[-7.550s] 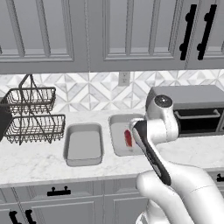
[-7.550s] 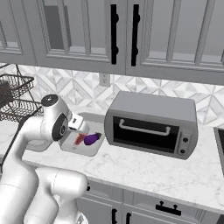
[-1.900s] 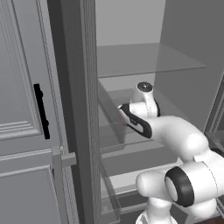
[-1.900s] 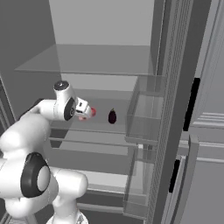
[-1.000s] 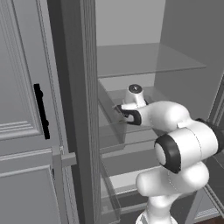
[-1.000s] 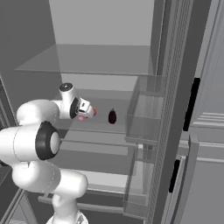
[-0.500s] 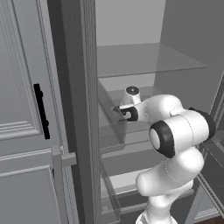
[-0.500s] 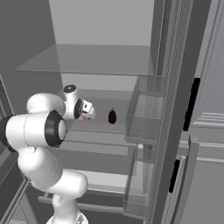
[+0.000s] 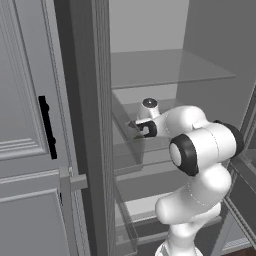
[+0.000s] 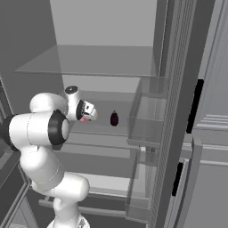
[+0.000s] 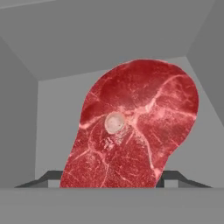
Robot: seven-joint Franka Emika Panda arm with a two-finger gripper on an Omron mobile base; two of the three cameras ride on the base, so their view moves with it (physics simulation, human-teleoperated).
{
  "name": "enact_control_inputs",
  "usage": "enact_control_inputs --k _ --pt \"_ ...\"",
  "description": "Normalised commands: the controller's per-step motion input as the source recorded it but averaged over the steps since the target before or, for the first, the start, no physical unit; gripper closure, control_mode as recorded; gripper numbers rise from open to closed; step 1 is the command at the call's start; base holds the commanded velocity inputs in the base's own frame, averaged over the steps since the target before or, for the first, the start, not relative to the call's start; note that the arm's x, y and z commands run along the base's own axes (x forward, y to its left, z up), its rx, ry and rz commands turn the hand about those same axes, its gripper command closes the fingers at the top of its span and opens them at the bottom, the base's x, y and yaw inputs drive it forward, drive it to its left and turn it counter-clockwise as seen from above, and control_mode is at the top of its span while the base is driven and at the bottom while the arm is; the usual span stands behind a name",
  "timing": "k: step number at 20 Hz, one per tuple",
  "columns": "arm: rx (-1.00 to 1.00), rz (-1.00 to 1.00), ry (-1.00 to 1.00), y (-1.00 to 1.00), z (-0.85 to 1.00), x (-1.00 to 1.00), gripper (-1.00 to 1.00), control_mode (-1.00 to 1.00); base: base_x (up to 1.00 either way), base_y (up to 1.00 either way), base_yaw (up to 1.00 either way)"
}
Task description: Place one eggplant and one steak in each tupperware on the nearby counter, to pack two identical lunches.
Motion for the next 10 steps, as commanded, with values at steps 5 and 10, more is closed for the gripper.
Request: enact_control_inputs --k 5,10 --pt "0.0 0.0 0.0 0.0 -0.01 0.0 1.0 -1.0 0.0 0.0 0.0" --pt "0.01 0.0 -0.2 -0.01 0.29 -0.85 1.0 -1.0 0.0 0.0 0.0"
